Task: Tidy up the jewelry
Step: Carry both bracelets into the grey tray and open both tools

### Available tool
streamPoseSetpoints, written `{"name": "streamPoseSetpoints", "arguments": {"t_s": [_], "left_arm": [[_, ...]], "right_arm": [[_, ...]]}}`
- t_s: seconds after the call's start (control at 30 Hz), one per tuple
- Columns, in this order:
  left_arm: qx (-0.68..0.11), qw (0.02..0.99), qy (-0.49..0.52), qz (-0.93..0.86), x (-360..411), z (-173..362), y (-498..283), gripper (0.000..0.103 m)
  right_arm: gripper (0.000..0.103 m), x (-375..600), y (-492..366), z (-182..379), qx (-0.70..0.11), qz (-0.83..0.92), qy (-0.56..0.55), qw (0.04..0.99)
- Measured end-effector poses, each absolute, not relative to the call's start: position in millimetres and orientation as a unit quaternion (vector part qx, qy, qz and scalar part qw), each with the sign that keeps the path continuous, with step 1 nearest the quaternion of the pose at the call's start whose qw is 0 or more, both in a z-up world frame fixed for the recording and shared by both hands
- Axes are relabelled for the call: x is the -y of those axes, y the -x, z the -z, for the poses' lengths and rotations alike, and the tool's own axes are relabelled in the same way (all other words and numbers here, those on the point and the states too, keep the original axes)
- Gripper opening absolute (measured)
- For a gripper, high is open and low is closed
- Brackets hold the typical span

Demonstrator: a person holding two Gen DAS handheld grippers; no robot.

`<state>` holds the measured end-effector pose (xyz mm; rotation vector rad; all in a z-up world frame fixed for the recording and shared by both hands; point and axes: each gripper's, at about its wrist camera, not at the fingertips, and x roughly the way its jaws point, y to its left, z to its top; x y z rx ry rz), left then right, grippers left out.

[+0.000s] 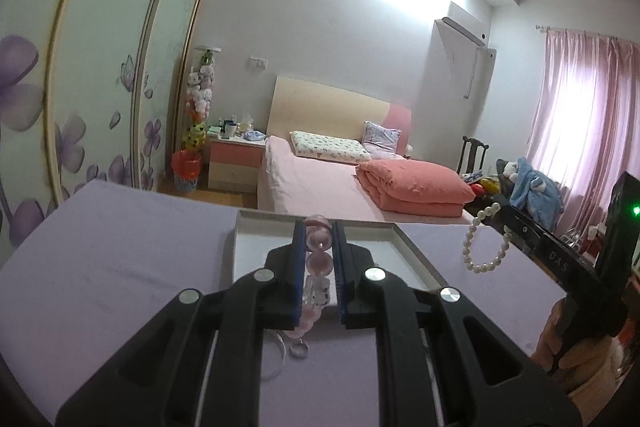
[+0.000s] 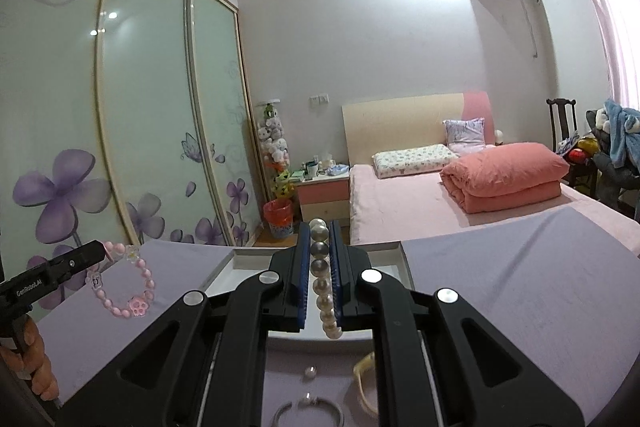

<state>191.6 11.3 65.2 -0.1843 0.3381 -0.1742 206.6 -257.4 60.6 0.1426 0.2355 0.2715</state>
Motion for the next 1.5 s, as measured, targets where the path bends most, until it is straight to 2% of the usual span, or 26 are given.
{"name": "streamPoseSetpoints", "arguments": {"t_s": [0.3, 0.73, 0.77, 0.87, 1.5], "left_arm": [[-0.195, 0.974, 0.093, 0.062, -11, -45, -272, 0.014], [-0.233, 0.967, 0.079, 0.059, -3, -14, -338, 0.014], [-0.236, 0.967, 0.078, 0.059, -2, -12, -340, 0.014], [-0.240, 0.966, 0.076, 0.062, -3, -7, -341, 0.014], [-0.251, 0.963, 0.083, 0.052, -12, 4, -355, 0.015]], "right_arm": [[0.010, 249, -275, -41, -0.160, -0.138, -0.071, 0.975], [0.011, 230, -329, 5, -0.254, -0.142, -0.069, 0.954], [0.014, 230, -329, 6, -0.255, -0.139, -0.070, 0.954], [0.042, 230, -331, 5, -0.254, -0.135, -0.070, 0.955], [0.043, 234, -333, -1, -0.242, -0.133, -0.074, 0.958]]}}
